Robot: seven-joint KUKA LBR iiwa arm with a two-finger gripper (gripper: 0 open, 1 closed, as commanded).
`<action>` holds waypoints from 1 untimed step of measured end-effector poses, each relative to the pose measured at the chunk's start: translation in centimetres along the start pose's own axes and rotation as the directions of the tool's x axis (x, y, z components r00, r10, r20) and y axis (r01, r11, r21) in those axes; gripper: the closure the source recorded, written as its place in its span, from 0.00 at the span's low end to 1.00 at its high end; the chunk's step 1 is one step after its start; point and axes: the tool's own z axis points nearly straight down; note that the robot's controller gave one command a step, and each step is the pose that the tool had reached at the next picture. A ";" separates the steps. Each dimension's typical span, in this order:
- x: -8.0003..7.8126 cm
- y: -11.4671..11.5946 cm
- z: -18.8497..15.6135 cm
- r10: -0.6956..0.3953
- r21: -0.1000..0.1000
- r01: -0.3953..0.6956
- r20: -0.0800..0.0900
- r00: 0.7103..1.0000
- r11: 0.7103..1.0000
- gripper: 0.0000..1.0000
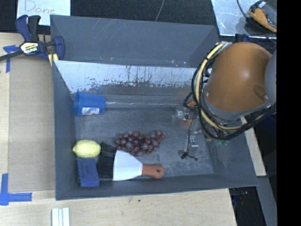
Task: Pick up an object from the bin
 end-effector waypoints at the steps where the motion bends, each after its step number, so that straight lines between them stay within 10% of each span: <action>1: -0.1 0.0 -0.5 0.000 0.000 0.000 0.009 1.000 1.000 0.00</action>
Offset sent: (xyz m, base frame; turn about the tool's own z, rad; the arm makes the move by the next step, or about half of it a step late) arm 0.0643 0.0679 -0.1628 0.0644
